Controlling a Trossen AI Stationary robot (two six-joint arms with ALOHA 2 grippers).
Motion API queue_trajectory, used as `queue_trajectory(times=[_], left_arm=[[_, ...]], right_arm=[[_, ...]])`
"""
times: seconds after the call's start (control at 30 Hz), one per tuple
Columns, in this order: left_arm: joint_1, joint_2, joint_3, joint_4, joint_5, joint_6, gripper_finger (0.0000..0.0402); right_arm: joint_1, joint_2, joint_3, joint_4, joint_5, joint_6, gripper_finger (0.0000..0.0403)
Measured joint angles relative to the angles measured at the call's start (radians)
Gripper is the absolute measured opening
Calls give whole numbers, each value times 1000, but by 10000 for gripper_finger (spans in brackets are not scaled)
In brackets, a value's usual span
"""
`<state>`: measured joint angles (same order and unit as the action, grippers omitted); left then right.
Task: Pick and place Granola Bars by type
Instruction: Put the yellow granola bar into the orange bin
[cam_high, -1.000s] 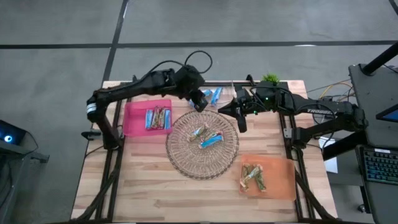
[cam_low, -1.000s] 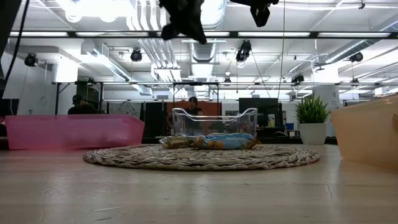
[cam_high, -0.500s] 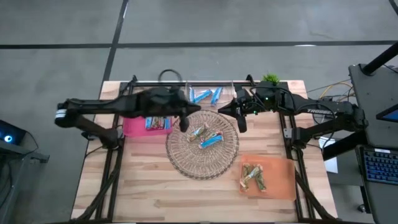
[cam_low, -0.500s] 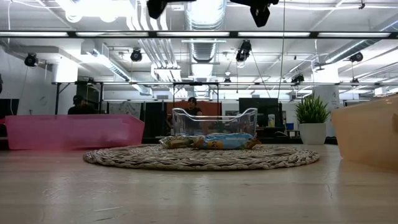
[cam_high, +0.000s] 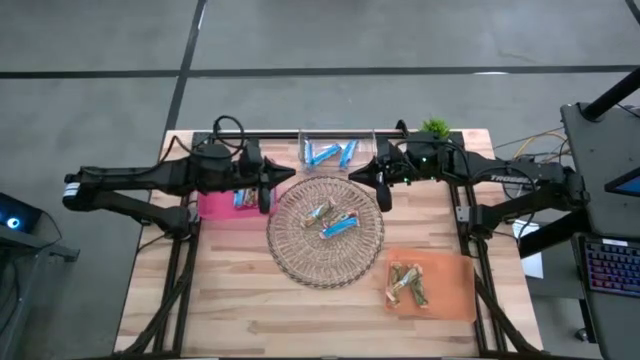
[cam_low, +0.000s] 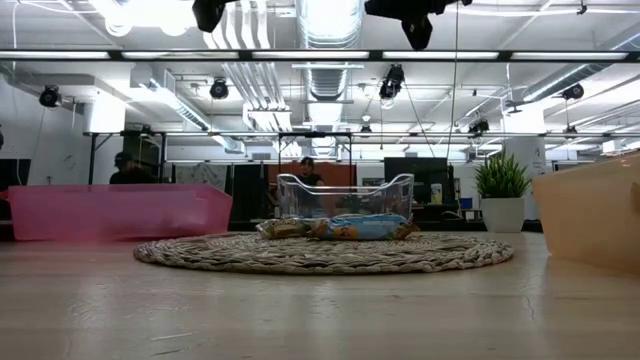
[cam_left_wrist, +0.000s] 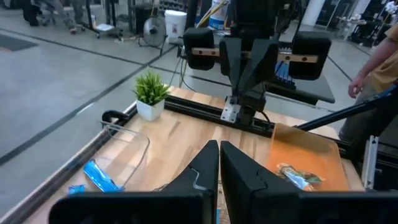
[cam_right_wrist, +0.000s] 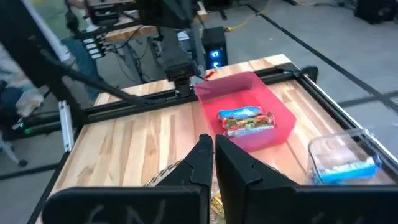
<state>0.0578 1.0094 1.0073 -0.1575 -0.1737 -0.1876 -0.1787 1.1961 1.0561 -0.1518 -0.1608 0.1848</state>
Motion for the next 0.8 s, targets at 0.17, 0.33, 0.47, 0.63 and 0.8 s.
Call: queue_trajectory(times=[0.17, 0.33, 0.47, 0.63, 0.8], left_arm=[[0, -7, 0, 2, -3, 4, 0], [1, 0, 0, 1, -3, 8, 0], [1, 1, 0, 0, -4, 11, 0], [1, 1, 0, -1, -4, 13, 0], [1, 1, 0, -27, -4, 20, 0]], right_arm=[[0, 0, 0, -24, 9, 52, 39], [0, 0, -12, -45, 7, 82, 95], [0, 1, -26, -85, 8, 86, 132], [4, 1, -38, -116, 22, 96, 164], [39, 1, -34, -192, 22, 48, 183]])
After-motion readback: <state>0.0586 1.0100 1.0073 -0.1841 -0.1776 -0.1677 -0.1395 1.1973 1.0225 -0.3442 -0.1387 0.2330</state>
